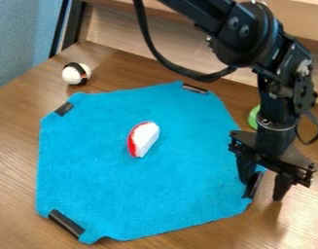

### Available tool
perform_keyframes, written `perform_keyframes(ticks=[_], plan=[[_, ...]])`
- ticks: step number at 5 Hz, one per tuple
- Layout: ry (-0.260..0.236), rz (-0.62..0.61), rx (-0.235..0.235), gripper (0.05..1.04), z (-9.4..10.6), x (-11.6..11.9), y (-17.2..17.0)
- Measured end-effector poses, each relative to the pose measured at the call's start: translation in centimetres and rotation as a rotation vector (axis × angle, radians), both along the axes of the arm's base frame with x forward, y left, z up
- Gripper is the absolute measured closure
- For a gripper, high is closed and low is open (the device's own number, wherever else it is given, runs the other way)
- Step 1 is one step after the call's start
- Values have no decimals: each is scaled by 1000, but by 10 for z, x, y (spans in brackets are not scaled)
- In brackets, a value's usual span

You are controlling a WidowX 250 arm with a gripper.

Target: Folds cloth from the right to the left. Closing the figure inside

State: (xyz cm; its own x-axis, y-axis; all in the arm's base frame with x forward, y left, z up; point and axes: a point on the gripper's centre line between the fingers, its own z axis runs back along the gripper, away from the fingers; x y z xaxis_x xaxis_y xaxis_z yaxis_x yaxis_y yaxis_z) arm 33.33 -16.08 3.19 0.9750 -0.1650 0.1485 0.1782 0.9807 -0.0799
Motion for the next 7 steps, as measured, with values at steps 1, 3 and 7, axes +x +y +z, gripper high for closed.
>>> perform_keyframes(ticks=[1,3,7], plan=[[-5,5,1,718,-1,1,0],[-5,29,0,1019,-2,0,1],[14,75,1,1034,22,-1,46]])
